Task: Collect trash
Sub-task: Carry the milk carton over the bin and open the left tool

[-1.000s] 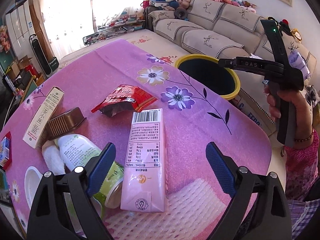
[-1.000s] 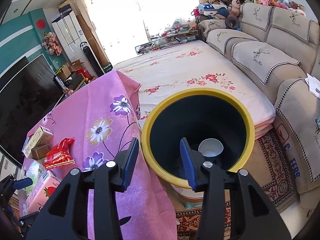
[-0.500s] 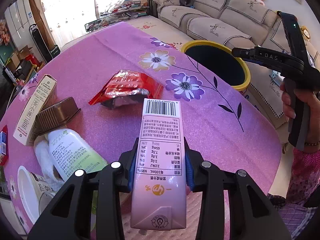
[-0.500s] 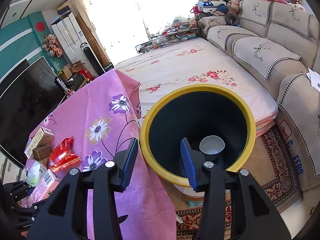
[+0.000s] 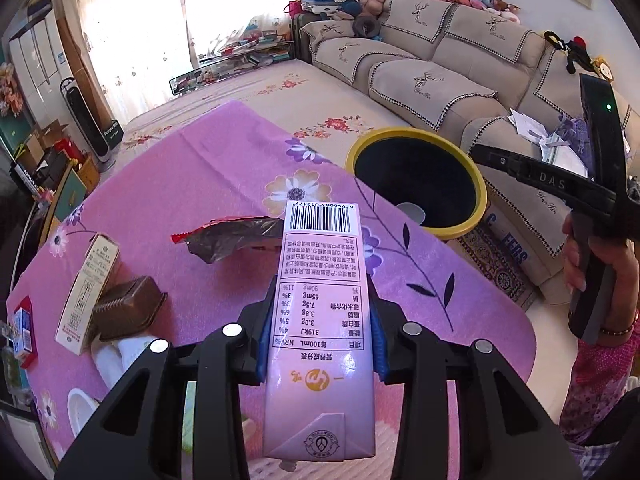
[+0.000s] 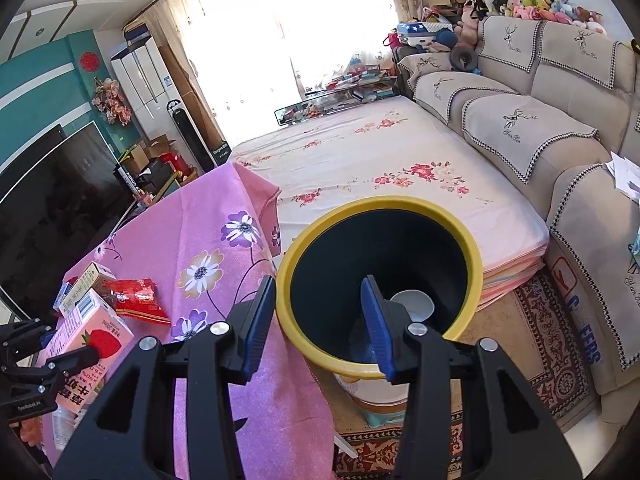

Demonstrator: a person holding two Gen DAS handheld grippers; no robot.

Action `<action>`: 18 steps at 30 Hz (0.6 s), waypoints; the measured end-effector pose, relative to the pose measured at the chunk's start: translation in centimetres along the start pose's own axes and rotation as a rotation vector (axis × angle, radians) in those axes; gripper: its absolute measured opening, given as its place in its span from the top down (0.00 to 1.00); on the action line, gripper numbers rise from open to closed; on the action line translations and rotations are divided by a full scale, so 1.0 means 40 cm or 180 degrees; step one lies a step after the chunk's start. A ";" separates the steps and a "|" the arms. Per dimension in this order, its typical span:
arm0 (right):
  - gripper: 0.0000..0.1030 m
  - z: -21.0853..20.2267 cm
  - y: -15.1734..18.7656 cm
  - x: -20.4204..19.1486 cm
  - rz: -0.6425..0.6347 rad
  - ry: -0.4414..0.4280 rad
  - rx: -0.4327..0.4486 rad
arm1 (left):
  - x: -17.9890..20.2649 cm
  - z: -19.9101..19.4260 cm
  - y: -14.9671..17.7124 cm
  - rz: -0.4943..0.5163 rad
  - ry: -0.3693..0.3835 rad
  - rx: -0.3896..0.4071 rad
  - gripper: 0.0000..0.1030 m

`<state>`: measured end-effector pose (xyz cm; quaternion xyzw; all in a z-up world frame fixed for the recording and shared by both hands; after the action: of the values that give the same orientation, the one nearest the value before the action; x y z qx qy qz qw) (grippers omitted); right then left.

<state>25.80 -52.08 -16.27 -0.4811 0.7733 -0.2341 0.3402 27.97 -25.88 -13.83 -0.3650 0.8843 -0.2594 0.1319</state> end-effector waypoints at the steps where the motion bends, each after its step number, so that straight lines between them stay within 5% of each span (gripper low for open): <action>1: 0.59 -0.006 -0.001 0.012 0.0008 0.0037 0.0024 | 0.013 0.007 -0.018 0.0014 0.0016 0.0004 0.63; 18: 0.55 -0.044 -0.001 0.291 0.0451 0.0450 0.0131 | 0.288 0.295 -0.354 0.0254 0.0268 -0.0069 0.63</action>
<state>20.96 -62.57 -18.60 -0.4004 0.8225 -0.2586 0.3103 33.11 -46.87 -16.27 -0.3196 0.9057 -0.2595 0.1009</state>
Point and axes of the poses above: each gripper's, at about its wrist camera, not at the fingertips, and z roughly the way its jaws point, x to its right, y to its underside, the point moved 8 cm from there along z, roughly the way its jaws point, and after that the axes turned 2 degrees about -x, right-handed, at the moved point
